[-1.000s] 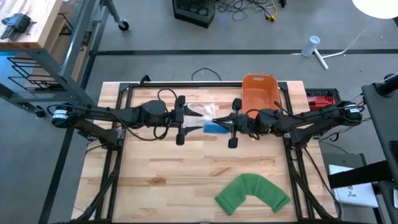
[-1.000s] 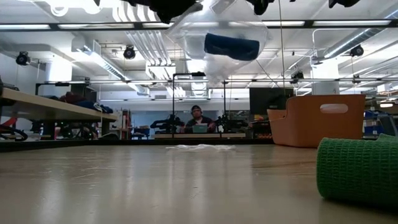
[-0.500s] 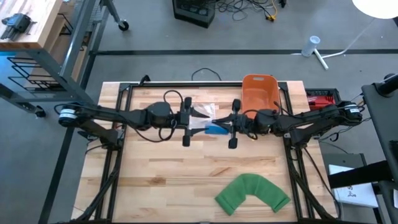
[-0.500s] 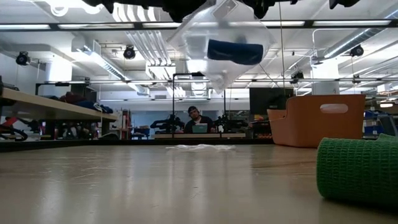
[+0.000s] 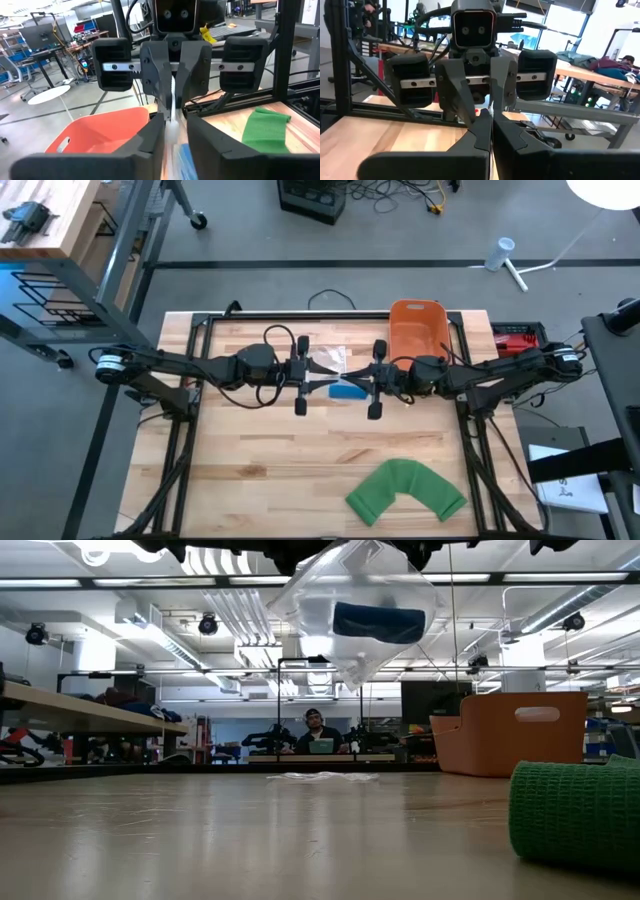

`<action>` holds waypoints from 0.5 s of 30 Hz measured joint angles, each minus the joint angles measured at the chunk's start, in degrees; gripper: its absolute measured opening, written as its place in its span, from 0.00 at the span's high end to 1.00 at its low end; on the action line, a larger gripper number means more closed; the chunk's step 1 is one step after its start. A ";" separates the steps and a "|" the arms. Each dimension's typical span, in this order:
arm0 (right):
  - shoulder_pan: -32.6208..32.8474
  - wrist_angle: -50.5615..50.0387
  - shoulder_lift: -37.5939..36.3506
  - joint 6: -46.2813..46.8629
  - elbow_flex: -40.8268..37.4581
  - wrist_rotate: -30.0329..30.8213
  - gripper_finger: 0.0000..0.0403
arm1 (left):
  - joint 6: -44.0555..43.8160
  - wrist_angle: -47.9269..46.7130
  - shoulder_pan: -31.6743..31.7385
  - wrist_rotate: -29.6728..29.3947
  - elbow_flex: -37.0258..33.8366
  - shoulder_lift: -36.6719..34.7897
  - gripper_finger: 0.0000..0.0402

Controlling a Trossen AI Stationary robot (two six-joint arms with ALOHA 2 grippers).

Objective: Roll bandage
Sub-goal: Close the left transparent zip bag

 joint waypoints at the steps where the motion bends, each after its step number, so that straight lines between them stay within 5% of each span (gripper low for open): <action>1: 0.00 0.12 0.00 0.00 0.00 -0.05 1.00 | 0.02 0.03 0.00 0.00 0.00 0.00 0.85; 15: 0.02 0.31 0.00 -0.16 0.00 -0.08 1.00 | 0.19 0.04 0.00 0.00 0.00 0.00 0.95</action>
